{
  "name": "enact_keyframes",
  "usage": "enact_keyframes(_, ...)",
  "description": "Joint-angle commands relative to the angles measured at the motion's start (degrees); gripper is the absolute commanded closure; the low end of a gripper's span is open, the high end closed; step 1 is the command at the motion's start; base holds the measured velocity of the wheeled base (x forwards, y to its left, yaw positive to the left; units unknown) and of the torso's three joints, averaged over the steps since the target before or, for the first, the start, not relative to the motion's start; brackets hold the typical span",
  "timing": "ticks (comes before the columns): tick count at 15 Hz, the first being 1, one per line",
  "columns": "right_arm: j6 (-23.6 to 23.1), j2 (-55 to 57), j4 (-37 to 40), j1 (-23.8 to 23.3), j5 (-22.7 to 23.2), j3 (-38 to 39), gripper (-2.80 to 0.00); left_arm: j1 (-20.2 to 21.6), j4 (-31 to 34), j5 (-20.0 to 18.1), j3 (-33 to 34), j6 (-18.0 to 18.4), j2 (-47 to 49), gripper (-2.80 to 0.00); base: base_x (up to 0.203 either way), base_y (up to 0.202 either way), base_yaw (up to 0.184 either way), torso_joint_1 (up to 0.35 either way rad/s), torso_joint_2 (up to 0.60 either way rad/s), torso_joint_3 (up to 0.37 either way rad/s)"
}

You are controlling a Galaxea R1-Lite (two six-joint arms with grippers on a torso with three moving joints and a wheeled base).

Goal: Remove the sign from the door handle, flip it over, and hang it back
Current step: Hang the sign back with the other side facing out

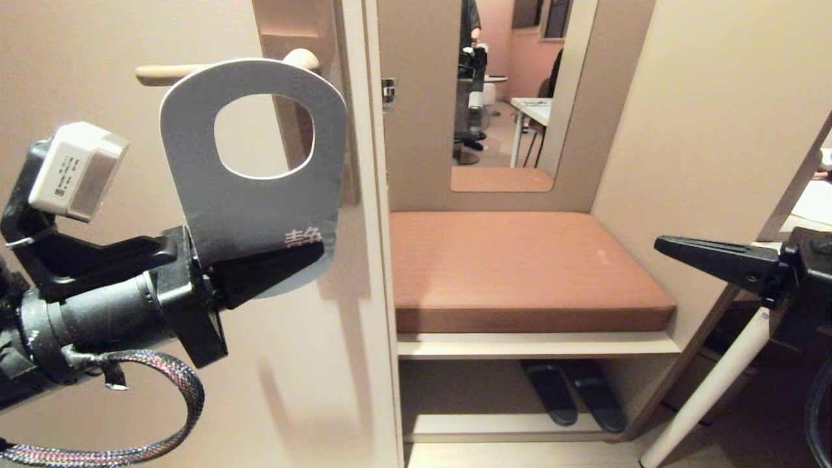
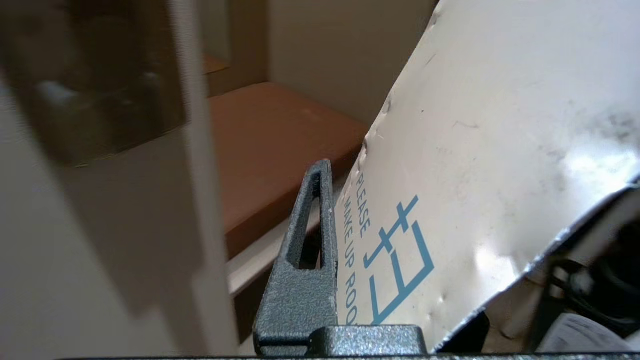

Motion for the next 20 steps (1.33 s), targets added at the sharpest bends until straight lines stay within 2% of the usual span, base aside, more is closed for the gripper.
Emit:
enact_keyframes(1, -0.61, -3.31, -0.18, 0.04, -5.22, 3.56, 0.00, 3.48, -0.26, 1.65, 1.11, 0.68, -1.94, 0.00, 0.000, 0.000, 0.000, 0.000, 0.00, 0.000)
enact_keyframes(5, -1.10, -10.70, -0.64, -0.06, -16.77, 10.74, 0.00, 13.41, -0.44, 2.77, 3.41, 5.55, -2.97, 0.00, 0.000, 0.000, 0.000, 0.000, 0.00, 0.000)
enact_keyframes(6, -1.04, -12.77, -0.78, -0.10, -19.76, 12.35, 0.00, 15.51, -0.47, 4.18, 4.04, 7.40, -2.96, 0.00, 0.000, 0.000, 0.000, 0.000, 0.00, 0.000)
enact_keyframes(7, -0.96, -15.03, -0.82, -0.12, -22.73, 14.27, 0.00, 16.54, -0.51, 7.06, 4.89, 8.68, -3.07, 0.00, 0.000, 0.000, 0.000, 0.000, 0.00, 0.000)
enact_keyframes(9, -0.91, -19.94, -0.74, -0.89, -26.20, 18.85, 0.00, 16.86, -0.53, 13.67, 6.48, 8.84, -3.85, 0.00, 0.000, 0.000, 0.000, 0.000, 0.00, 0.000)
enact_keyframes(10, -0.90, -22.32, -0.65, -2.34, -26.72, 21.14, 0.00, 16.88, -0.53, 16.37, 7.69, 8.65, -4.48, 0.00, 0.000, 0.000, 0.000, 0.000, 0.00, 0.000)
enact_keyframes(12, -0.92, -26.91, -0.39, -7.56, -27.09, 25.55, 0.00, 16.89, -0.48, 18.69, 10.11, 8.17, -6.35, 0.00, 0.000, 0.000, 0.000, 0.000, 0.00, 0.000)
enact_keyframes(15, -0.93, -33.18, 0.06, -9.67, -27.30, 31.06, 0.00, 16.89, -0.37, 19.01, 12.48, 8.22, -8.59, 0.00, 0.000, 0.000, 0.000, 0.000, 0.00, 0.000)
enact_keyframes(16, -0.98, -35.31, 1.03, -12.15, -27.32, 32.26, 0.00, 16.89, -0.34, 19.01, 13.09, 8.24, -9.03, 0.00, 0.000, 0.000, 0.000, 0.000, 0.00, 0.000)
enact_keyframes(18, -1.70, -42.38, 6.45, -16.64, -26.82, 33.99, 0.00, 16.89, -0.26, 19.01, 14.14, 8.40, -9.54, 0.00, 0.000, 0.000, 0.000, 0.000, 0.00, 0.000)
enact_keyframes(20, -2.61, -49.74, 12.91, -17.74, -25.96, 34.99, 0.00, 16.89, -0.26, 19.10, 14.51, 8.40, -9.64, 0.00, 0.000, 0.000, 0.000, 0.000, 0.00, 0.000)
